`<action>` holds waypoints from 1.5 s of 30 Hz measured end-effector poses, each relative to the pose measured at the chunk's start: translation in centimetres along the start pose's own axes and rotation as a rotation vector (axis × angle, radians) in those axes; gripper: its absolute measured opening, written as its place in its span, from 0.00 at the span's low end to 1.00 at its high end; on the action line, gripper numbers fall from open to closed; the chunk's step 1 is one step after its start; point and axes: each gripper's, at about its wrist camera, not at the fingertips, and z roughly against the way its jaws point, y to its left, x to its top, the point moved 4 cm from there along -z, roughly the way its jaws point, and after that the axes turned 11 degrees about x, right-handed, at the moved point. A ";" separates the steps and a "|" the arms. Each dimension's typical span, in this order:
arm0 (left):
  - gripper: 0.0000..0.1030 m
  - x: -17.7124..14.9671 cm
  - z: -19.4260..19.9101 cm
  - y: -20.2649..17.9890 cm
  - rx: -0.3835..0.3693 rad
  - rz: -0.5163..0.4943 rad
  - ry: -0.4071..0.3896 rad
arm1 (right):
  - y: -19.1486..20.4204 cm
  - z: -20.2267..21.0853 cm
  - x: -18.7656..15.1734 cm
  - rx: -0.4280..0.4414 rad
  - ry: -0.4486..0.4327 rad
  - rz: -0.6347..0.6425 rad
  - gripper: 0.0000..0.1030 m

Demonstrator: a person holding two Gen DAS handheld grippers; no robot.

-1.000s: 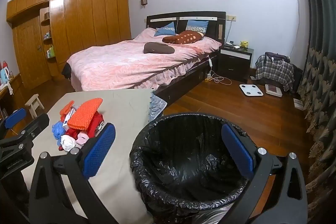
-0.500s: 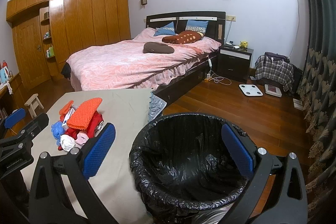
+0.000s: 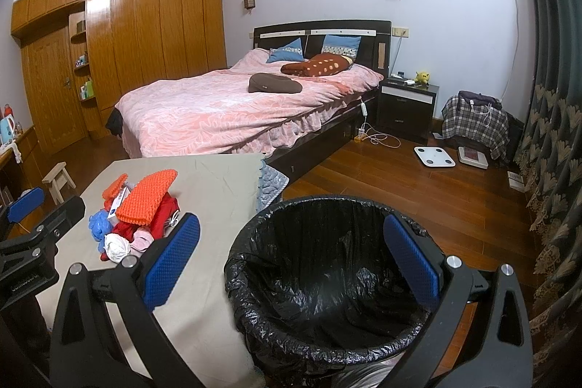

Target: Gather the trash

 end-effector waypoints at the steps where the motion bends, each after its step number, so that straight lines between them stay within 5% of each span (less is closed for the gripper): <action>1: 0.94 0.0 0.0 0.0 0.000 0.000 0.000 | 0.0 0.0 0.0 0.000 0.000 0.001 0.95; 45: 0.94 -1.1 -1.5 1.3 0.022 0.016 0.011 | 1.0 -1.8 -0.4 0.017 0.003 0.016 0.95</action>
